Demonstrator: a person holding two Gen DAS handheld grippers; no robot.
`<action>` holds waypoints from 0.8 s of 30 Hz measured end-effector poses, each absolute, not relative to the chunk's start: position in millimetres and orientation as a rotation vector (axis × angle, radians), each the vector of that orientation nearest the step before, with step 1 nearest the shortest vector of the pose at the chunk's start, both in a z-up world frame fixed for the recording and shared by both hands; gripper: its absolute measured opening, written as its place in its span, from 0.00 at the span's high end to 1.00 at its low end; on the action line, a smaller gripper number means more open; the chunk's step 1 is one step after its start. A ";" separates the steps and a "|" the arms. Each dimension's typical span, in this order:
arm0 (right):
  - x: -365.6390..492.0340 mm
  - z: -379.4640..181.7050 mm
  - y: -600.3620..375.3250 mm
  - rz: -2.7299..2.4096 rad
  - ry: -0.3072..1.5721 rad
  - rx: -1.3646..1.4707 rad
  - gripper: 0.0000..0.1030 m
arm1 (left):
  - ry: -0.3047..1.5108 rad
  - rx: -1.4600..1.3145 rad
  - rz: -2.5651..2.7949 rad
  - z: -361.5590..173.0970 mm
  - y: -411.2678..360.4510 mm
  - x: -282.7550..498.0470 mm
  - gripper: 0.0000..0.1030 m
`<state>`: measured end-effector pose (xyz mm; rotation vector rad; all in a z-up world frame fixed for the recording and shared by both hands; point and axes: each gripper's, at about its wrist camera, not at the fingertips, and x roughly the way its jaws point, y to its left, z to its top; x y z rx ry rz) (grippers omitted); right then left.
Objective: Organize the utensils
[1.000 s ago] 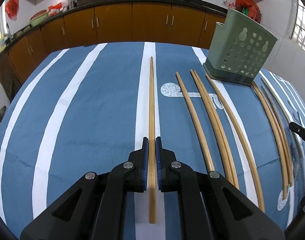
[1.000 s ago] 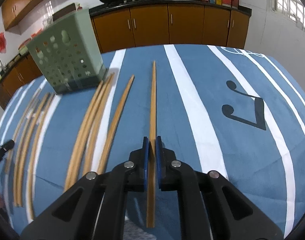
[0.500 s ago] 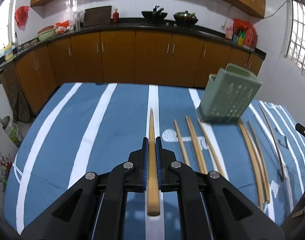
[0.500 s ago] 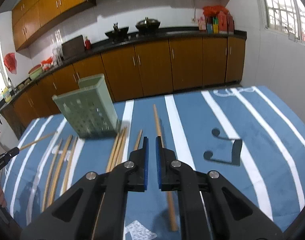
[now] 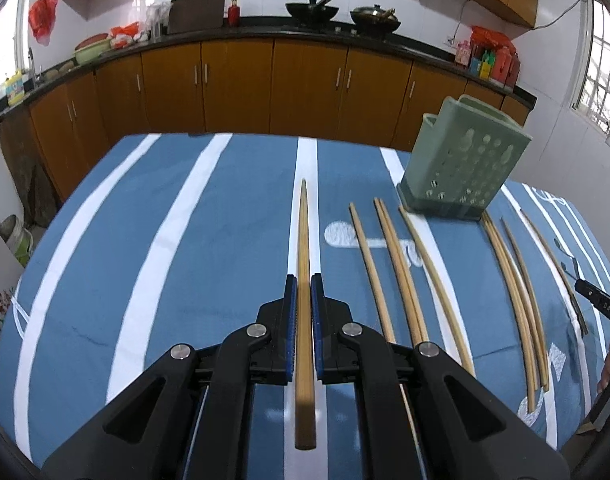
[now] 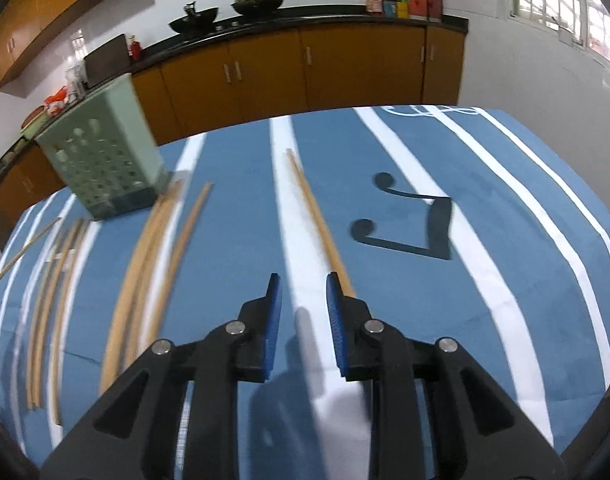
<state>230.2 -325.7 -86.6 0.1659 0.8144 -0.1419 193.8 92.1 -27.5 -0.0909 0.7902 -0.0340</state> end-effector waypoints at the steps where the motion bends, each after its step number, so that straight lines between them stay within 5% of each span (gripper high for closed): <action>1: 230.2 -89.8 -330.4 -0.152 0.822 0.168 0.77 | 0.793 -0.091 -0.034 -29.8 92.4 193.0 0.93; 7: 231.1 -107.6 -334.2 -0.157 0.874 0.144 0.77 | 0.805 -0.095 -0.037 -35.1 92.0 191.7 0.93; 10: 233.5 -106.3 -327.0 -0.116 0.874 0.138 0.92 | 0.805 -0.096 -0.036 -35.9 92.1 191.5 0.93; 24: 222.5 -104.4 -299.7 -0.025 0.860 0.120 0.86 | 0.800 -0.109 -0.026 -35.2 96.0 189.0 0.93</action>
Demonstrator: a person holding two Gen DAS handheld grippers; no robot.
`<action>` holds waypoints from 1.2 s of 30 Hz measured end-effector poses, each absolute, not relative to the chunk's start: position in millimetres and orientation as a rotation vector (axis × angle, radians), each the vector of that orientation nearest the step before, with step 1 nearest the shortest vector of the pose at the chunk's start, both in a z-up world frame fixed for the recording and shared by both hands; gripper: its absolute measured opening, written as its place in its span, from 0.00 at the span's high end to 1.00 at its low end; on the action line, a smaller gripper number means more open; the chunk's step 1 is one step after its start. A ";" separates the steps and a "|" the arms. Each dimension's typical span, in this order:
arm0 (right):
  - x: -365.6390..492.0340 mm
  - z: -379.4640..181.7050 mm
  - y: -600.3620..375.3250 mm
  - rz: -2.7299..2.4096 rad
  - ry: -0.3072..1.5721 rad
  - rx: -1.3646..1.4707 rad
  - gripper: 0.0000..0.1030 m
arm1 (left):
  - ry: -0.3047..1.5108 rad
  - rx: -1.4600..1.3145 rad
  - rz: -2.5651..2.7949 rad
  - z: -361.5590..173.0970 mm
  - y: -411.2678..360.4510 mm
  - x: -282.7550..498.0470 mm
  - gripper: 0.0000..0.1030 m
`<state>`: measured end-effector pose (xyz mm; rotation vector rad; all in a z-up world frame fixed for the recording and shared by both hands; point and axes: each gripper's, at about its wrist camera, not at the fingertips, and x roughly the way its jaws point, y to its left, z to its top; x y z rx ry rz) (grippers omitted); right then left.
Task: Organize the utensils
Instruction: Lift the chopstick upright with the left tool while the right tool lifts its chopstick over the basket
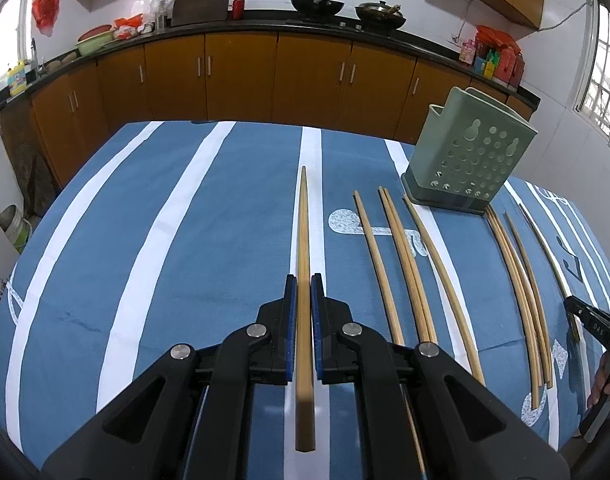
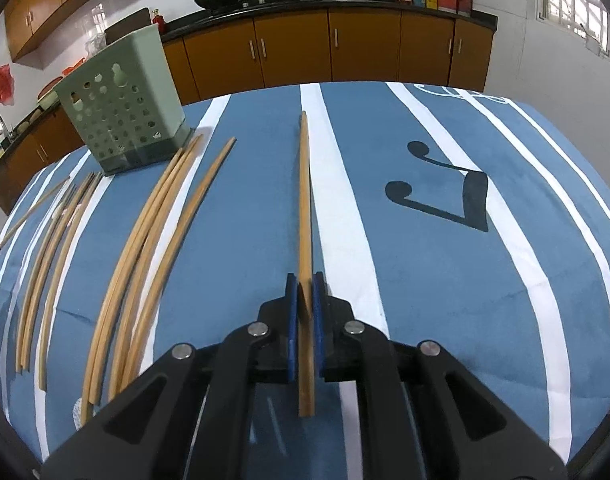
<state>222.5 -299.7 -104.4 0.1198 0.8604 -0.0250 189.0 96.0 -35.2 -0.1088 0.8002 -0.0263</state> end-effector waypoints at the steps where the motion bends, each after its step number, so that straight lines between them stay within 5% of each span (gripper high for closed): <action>1: 221.0 -104.2 -299.7 -0.024 0.860 0.122 0.85 | 0.800 -0.109 -0.027 -35.3 95.5 189.1 0.93; 5: 214.5 -105.4 -299.0 -0.025 0.860 0.119 0.83 | 0.800 -0.110 -0.027 -35.3 95.3 188.7 0.93; 7: 212.9 -104.7 -296.8 -0.027 0.861 0.091 0.93 | 0.798 -0.111 -0.027 -35.0 95.1 189.2 0.93; 36: 185.6 43.6 -306.7 0.005 0.359 0.184 0.93 | 0.524 -0.117 -0.018 53.8 97.4 174.0 0.93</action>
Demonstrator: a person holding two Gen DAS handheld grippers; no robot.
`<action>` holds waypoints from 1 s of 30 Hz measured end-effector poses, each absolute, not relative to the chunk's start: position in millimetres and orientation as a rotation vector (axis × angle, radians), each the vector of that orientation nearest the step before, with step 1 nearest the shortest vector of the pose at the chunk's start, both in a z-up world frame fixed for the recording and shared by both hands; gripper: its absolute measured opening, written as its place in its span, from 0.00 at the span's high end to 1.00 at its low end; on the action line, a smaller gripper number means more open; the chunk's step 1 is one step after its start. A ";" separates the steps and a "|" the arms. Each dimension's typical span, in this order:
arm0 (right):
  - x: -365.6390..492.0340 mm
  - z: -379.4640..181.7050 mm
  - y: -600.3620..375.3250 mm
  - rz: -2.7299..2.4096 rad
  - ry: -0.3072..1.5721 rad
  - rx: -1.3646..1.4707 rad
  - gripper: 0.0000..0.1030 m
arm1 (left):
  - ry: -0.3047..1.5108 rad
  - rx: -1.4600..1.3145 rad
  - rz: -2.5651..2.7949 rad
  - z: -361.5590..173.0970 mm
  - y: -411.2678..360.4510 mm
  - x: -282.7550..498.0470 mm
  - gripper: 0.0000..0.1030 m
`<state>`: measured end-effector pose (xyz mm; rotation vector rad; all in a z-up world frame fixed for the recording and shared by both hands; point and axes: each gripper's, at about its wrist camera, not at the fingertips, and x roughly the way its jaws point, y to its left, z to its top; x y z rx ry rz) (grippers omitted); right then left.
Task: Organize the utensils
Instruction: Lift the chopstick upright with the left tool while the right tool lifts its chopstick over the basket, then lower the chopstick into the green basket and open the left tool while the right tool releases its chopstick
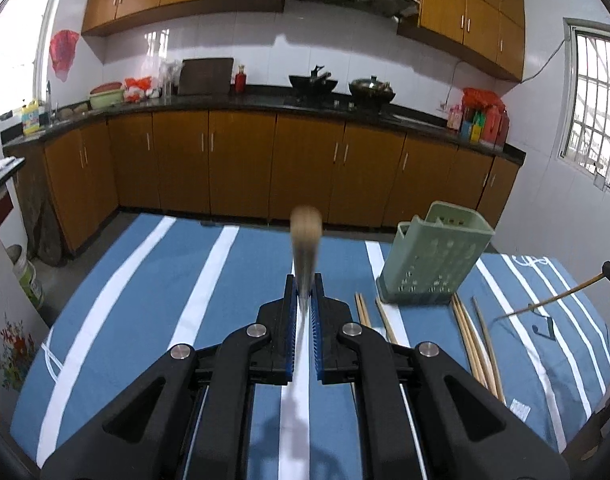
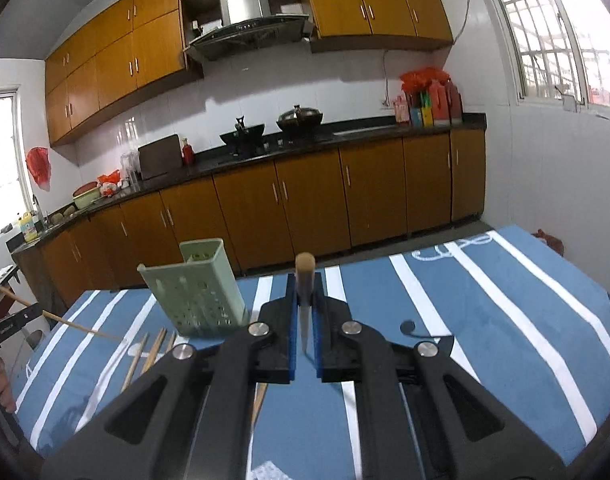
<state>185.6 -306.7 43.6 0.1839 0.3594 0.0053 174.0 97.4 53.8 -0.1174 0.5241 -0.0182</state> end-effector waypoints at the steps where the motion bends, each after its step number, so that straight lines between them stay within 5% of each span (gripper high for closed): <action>1: 187.6 45.0 -306.3 0.005 0.356 0.180 0.93 | 0.519 -0.117 -0.017 55.5 97.2 174.6 0.93; 9: 200.5 72.1 -304.0 -0.005 0.320 0.166 0.93 | 0.488 -0.096 0.003 70.1 98.3 185.8 0.93; 20: 215.7 187.8 -284.5 0.137 0.079 0.222 0.93 | 0.284 -0.153 -0.101 168.8 74.8 202.6 0.93; 30: 254.4 173.2 -252.2 0.209 0.136 0.205 0.93 | 0.326 -0.141 -0.240 160.5 21.9 230.8 0.93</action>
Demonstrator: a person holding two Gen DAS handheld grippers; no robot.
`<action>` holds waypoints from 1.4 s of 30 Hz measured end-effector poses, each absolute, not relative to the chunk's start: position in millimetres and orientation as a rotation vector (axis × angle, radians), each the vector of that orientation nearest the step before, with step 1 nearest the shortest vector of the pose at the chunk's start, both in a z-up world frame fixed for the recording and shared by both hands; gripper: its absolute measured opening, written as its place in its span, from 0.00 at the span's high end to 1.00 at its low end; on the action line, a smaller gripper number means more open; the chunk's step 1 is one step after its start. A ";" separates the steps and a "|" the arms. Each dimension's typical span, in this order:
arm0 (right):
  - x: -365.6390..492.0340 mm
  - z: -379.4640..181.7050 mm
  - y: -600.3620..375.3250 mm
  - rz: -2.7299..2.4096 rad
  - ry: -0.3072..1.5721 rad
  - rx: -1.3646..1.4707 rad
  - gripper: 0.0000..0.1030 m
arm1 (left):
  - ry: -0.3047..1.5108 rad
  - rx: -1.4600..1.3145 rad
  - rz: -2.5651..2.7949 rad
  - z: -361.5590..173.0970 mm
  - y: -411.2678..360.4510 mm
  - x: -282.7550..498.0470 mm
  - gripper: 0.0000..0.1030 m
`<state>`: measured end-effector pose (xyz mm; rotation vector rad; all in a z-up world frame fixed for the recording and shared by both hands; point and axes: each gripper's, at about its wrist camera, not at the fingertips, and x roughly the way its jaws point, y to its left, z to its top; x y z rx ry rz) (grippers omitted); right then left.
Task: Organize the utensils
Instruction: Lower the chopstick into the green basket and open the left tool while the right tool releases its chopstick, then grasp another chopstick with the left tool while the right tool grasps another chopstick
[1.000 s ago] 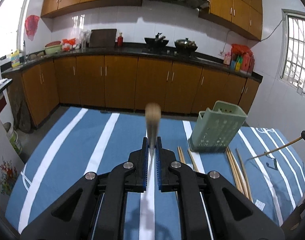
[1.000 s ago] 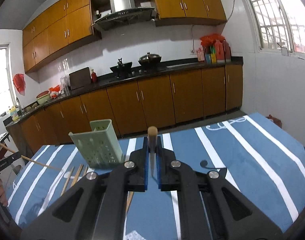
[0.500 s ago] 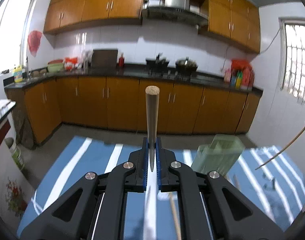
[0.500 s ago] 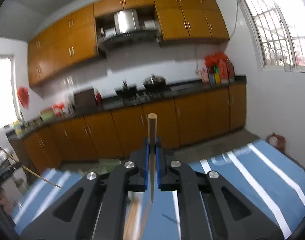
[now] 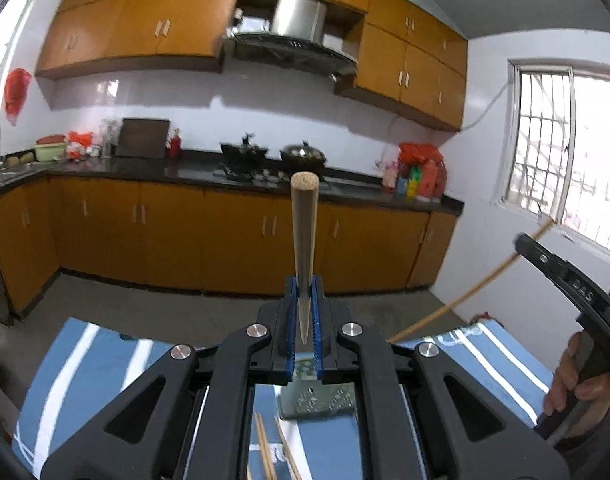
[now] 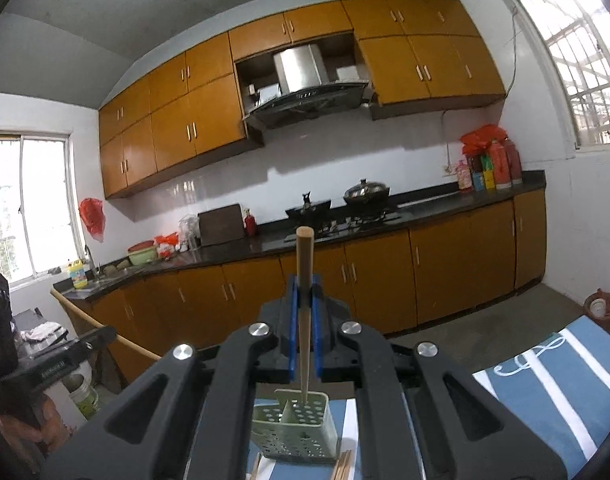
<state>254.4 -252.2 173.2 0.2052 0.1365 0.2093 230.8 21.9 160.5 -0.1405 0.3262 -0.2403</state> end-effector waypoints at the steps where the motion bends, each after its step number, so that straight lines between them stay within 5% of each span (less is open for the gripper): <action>1: 259.8 167.6 -249.5 0.210 0.153 0.197 0.93 | 0.340 -0.139 -0.244 155.5 19.6 233.4 0.93; 14: 288.9 124.9 -229.4 0.214 0.278 0.171 0.92 | 0.475 -0.137 -0.253 113.3 8.7 256.8 0.93; 18: 287.9 123.1 -228.5 0.213 0.282 0.173 0.81 | 0.483 -0.148 -0.250 110.3 8.5 255.7 0.92; 23: 280.9 124.5 -231.2 0.204 0.271 0.187 0.76 | 0.460 -0.143 -0.239 114.2 10.3 250.5 0.65; 32: 242.5 124.4 -249.3 0.165 0.230 0.194 0.66 | 0.402 -0.194 -0.220 126.2 28.1 232.1 0.65; 42: 223.9 12.5 -270.5 0.081 0.551 0.211 0.66 | 0.493 -0.189 -0.097 75.3 66.5 196.8 0.65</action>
